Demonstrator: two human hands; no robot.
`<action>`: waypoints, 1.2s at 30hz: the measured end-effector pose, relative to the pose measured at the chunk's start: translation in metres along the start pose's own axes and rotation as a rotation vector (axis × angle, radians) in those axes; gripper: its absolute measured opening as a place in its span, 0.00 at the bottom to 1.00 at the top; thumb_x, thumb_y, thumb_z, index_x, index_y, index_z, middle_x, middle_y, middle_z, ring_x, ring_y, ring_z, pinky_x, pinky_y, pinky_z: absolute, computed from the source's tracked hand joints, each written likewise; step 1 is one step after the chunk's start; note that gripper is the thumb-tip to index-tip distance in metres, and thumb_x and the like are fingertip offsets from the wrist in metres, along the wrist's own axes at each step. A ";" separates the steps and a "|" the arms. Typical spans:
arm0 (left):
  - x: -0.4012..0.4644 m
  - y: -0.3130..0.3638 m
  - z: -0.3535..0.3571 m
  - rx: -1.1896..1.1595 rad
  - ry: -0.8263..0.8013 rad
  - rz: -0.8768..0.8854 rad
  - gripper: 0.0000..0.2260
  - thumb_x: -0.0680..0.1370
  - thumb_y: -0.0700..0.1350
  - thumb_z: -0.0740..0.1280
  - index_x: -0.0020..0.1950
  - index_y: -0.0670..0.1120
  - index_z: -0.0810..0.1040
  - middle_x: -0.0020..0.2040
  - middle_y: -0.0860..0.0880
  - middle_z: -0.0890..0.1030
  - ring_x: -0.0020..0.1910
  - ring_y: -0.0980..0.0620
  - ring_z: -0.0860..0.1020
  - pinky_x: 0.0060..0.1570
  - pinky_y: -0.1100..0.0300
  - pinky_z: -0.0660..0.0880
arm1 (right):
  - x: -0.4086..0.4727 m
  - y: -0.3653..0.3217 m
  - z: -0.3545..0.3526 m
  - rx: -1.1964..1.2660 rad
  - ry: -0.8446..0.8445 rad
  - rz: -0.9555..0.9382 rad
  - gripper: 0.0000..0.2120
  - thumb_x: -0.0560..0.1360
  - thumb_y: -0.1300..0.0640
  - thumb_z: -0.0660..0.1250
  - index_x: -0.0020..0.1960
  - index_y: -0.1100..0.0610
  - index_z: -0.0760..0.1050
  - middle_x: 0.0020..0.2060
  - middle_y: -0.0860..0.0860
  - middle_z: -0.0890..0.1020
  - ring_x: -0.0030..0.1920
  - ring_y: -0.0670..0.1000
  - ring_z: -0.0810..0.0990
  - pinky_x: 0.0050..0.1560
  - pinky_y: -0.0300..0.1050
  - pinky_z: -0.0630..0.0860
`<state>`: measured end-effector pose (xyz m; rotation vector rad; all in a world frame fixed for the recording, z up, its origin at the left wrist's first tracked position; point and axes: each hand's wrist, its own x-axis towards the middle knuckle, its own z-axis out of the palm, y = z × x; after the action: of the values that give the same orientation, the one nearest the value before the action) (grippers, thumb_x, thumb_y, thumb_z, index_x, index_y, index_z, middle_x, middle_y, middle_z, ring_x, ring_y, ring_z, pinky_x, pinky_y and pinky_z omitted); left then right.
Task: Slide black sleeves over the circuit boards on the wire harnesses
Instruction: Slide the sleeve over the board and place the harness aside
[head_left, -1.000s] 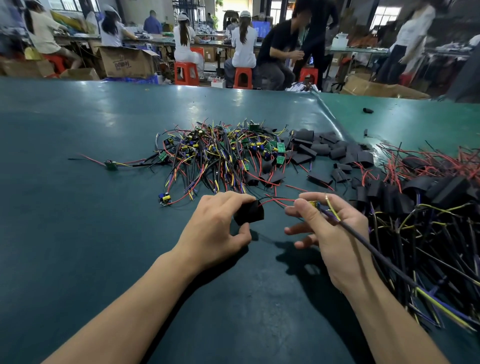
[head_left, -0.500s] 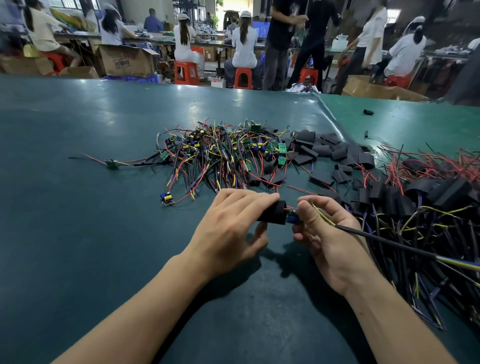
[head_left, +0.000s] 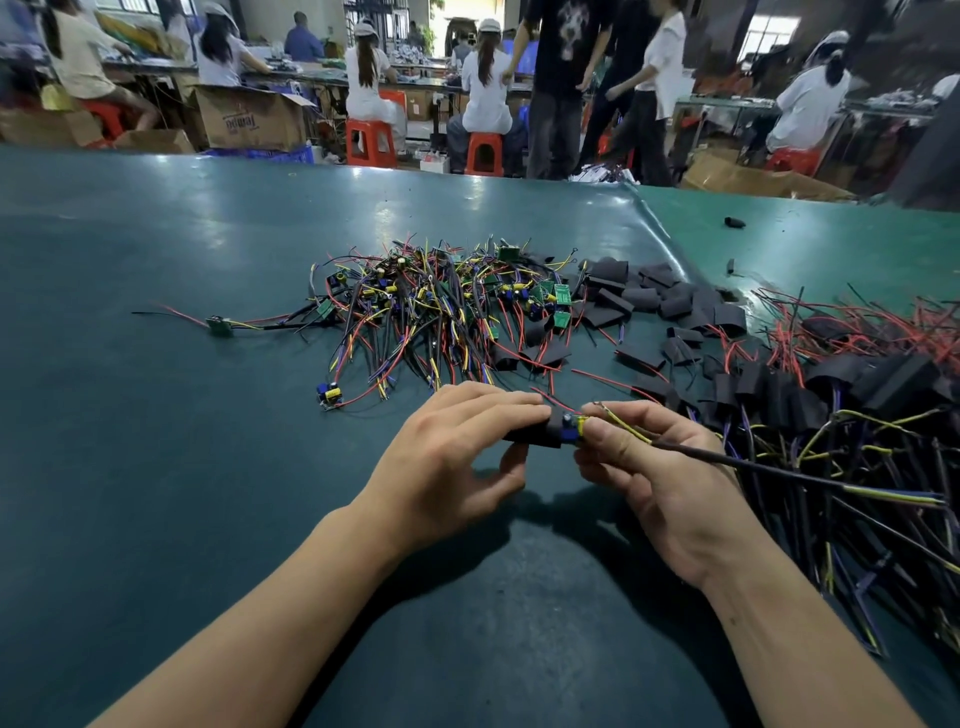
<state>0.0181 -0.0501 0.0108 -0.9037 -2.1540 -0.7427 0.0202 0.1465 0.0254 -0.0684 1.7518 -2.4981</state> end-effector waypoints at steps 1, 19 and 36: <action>0.000 0.000 0.001 -0.029 0.003 0.006 0.14 0.70 0.33 0.74 0.55 0.37 0.83 0.54 0.46 0.84 0.50 0.45 0.82 0.51 0.50 0.78 | 0.000 0.000 0.001 -0.009 0.002 0.009 0.08 0.62 0.62 0.73 0.41 0.61 0.83 0.36 0.58 0.84 0.31 0.51 0.82 0.32 0.39 0.79; -0.002 0.007 0.011 -0.444 0.093 -0.297 0.12 0.73 0.39 0.74 0.56 0.41 0.82 0.54 0.49 0.84 0.54 0.54 0.82 0.56 0.59 0.78 | 0.001 0.007 0.001 -0.145 0.023 -0.153 0.14 0.63 0.56 0.75 0.44 0.62 0.78 0.33 0.58 0.84 0.31 0.53 0.83 0.31 0.40 0.78; -0.004 0.005 0.009 -0.375 0.080 -0.222 0.15 0.70 0.32 0.75 0.56 0.38 0.81 0.52 0.48 0.84 0.52 0.55 0.83 0.55 0.58 0.79 | -0.001 0.009 0.002 -0.329 -0.053 -0.187 0.04 0.71 0.56 0.73 0.44 0.56 0.81 0.38 0.55 0.85 0.37 0.53 0.85 0.31 0.38 0.77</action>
<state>0.0212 -0.0423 0.0036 -0.8070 -2.1006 -1.3034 0.0215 0.1418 0.0172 -0.3315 2.2068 -2.2690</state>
